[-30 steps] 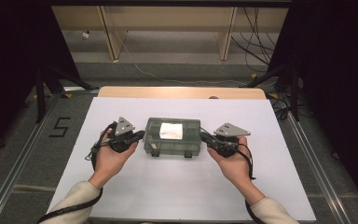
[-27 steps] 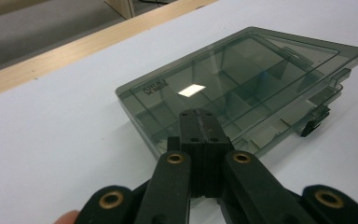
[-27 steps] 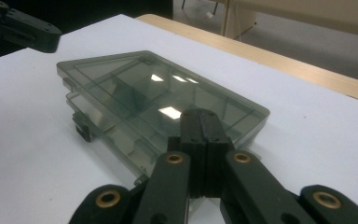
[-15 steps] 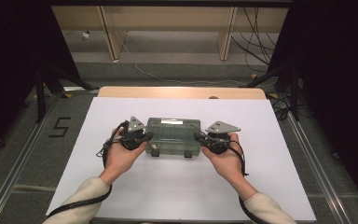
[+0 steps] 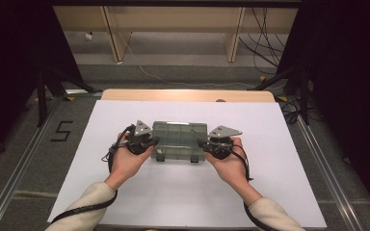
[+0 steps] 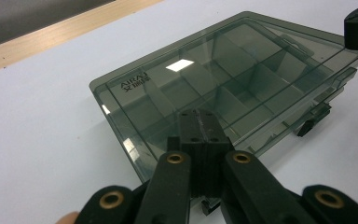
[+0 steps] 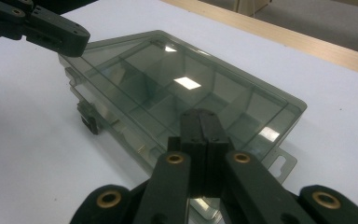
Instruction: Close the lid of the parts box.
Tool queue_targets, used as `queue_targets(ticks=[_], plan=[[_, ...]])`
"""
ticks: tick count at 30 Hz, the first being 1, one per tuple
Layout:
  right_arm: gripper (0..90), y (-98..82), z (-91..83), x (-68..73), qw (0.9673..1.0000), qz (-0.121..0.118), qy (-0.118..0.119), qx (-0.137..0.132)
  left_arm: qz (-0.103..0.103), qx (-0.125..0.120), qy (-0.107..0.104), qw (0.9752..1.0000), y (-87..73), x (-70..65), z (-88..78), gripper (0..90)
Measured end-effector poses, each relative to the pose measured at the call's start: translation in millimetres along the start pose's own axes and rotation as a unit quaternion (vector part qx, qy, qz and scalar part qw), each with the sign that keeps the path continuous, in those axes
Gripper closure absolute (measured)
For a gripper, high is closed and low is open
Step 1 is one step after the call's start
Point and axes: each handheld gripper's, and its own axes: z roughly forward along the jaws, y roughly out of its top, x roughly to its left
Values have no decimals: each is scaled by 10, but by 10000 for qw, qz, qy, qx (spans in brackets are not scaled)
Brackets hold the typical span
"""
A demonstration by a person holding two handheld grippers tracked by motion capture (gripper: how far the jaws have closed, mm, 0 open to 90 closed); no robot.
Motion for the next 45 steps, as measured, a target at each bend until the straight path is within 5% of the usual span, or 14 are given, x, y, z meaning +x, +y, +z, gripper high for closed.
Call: queue_targets(ticks=[29, 37, 39, 45], plan=[[900, -72, 92, 4, 9996, 54, 11, 273, 41, 249, 2, 9997, -55, -8, 85, 896], [900, -91, 114, 6, 9994, 109, 23, 322, -101, 213, -15, 9997, -76, -14, 130, 896], [900, -98, 127, 2, 9994, 91, 36, 334, 97, 423, -47, 9990, -77, 18, 114, 896], [900, -123, 150, -7, 9991, 92, 40, 407, 103, 488, -76, 9987, -98, 19, 157, 896]])
